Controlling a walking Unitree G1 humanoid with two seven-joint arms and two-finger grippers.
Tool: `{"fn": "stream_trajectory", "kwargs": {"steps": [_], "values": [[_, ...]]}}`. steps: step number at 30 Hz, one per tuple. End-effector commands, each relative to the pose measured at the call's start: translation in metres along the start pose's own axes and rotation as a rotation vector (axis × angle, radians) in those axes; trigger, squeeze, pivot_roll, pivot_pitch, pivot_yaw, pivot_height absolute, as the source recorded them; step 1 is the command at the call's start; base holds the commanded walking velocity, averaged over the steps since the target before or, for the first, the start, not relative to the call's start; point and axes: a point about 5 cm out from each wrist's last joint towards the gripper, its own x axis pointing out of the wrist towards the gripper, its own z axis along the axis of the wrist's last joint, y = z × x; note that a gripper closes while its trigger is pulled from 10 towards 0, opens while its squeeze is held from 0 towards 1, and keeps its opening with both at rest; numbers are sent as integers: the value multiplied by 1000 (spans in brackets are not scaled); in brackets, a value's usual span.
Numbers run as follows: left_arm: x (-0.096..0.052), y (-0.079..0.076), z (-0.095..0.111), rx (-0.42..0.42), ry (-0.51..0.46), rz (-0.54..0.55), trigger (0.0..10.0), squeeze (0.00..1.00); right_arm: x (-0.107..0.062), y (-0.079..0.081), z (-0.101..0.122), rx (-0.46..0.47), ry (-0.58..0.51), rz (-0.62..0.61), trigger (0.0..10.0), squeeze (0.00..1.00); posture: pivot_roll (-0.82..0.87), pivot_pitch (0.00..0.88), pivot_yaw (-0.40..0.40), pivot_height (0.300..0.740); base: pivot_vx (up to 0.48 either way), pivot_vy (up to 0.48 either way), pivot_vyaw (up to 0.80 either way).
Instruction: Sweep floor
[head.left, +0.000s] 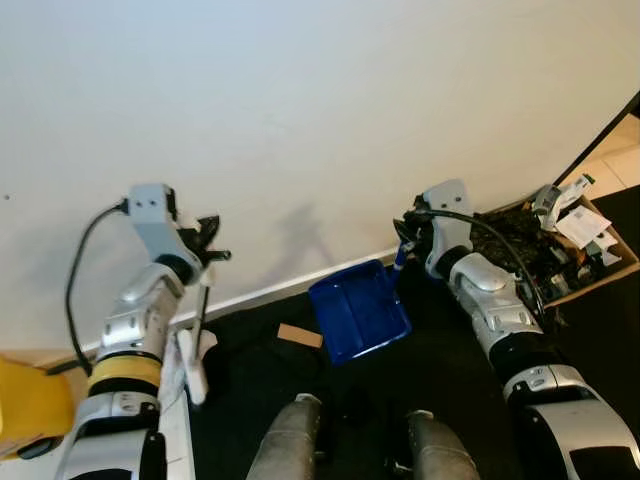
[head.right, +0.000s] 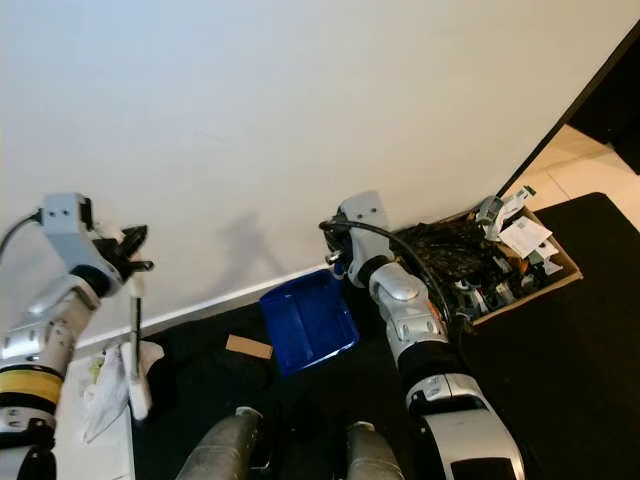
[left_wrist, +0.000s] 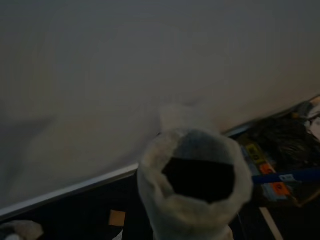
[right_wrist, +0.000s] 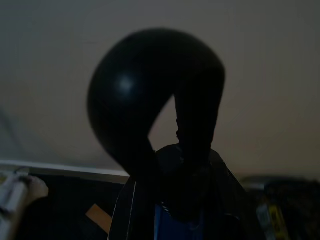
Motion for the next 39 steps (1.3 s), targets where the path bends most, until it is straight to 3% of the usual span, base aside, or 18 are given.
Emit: {"fn": "stream_trajectory", "kwargs": {"steps": [1, 4, 6, 10, 13, 14, 15, 17, 18, 20, 26, 31, 39], "values": [[-1, -3, -5, 7, 4, -15, 10000, 0, -5, 17, -36, 185, 130, 55, 10000, 0, 160, 294, 56, 740, 0, 0, 0], [2, -8, -11, -23, -8, -39, 10000, 0, -2, 3, -24, 248, 100, 26, 10000, 0, 160, 297, 58, 740, 0, 0, 0], [4, -8, -12, -29, -18, -42, 10000, 0, -1, 1, -22, 305, 94, 43, 10000, 0, 160, 297, 58, 740, 0, 0, 0], [5, -9, -12, -28, -41, -49, 10000, 0, 0, 4, -18, 320, 88, 138, 10000, 0, 167, 300, 57, 740, 0, 0, 0], [7, -10, -12, -32, -55, -56, 10000, 0, 0, 5, -19, 251, 104, 155, 10000, 0, 168, 303, 57, 740, 0, 0, 0], [7, -12, -12, -5, -54, -80, 10000, 0, -1, 6, -23, 110, 143, 145, 10000, 0, 171, 308, 57, 740, 0, 0, 0], [6, -14, -13, 6, -48, -100, 10000, 0, -1, 6, -26, 35, 166, 131, 10000, 0, 171, 308, 57, 740, 0, 0, 0], [6, -14, -13, 6, -48, -100, 10000, 0, -1, 6, -26, 35, 166, 131, 10000, 0, 171, 308, 57, 740, 0, 0, 0], [6, -15, -13, 15, -45, -120, 10000, 0, -1, 6, -27, -66, 179, 108, 10000, 0, 172, 310, 58, 740, 0, 0, 0], [4, -17, -12, 26, -53, -150, 10000, 0, 0, 4, -26, -146, 176, 61, 10000, 0, 169, 312, 59, 740, 0, 0, 0], [3, -14, 2, 7, -103, -168, 10000, 0, 2, 3, -12, -150, 101, 103, 10000, 0, 168, 311, 56, 740, 0, 0, 0], [3, -33, 12, -41, -120, -303, 10000, 0, -1, -10, -3, -235, 85, 96, 10000, 0, 169, 308, 49, 740, 0, 0, 0], [0, -28, -12, -49, -36, -273, 10000, 0, -6, -27, 2, -246, 90, 56, 10000, 0, 155, 298, 48, 740, 0, 0, 0]]}}
